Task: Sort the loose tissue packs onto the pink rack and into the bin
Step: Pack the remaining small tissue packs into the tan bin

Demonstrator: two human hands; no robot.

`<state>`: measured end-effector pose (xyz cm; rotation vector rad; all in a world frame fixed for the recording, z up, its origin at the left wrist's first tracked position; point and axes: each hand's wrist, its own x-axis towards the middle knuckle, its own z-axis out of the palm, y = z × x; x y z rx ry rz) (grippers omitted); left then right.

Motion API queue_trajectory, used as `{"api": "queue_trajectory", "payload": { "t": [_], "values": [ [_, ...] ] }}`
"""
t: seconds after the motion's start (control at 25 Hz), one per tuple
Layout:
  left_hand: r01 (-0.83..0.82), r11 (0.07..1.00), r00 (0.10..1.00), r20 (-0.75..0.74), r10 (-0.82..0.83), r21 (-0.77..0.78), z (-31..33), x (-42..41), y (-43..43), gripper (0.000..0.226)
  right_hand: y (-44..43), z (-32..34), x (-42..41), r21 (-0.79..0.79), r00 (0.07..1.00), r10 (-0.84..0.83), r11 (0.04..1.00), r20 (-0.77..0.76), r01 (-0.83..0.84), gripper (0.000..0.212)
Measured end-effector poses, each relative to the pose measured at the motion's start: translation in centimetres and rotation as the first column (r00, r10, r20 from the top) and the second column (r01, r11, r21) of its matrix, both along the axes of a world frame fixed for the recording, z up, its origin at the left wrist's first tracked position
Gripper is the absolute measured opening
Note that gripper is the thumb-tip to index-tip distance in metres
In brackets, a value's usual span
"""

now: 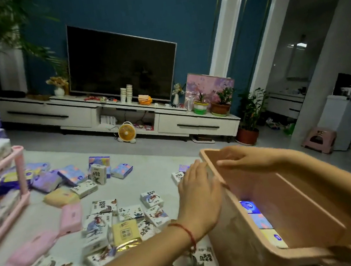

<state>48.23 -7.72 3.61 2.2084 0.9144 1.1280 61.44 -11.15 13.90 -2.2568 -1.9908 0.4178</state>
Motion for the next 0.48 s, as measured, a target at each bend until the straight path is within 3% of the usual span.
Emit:
{"api": "queue_trajectory", "payload": {
  "t": [0.16,0.24,0.32,0.48],
  "values": [
    [-0.08,0.991,0.985,-0.164,0.063,-0.102,-5.2,-8.9,4.0,0.045,6.7,0.9,-6.9,-0.007,0.998,0.017,1.0,0.068,-0.016,0.055],
    [-0.152,0.972,0.983,-0.131,0.129,-0.182,-6.1,-10.8,6.7,0.044,12.1,-1.2,-9.6,-0.024,0.993,-0.018,1.0,-0.114,0.015,0.049],
    [-0.2,0.94,0.979,-0.084,0.183,-0.277,-6.6,-11.4,8.9,0.044,17.0,-5.6,-10.6,0.038,0.959,-0.148,0.986,-0.241,0.162,0.047],
    [-0.199,0.93,0.978,-0.122,0.168,-0.31,-8.0,-10.8,14.0,0.043,21.0,-15.8,-8.4,0.184,0.911,-0.404,0.892,-0.086,0.413,0.054]
  ]
}}
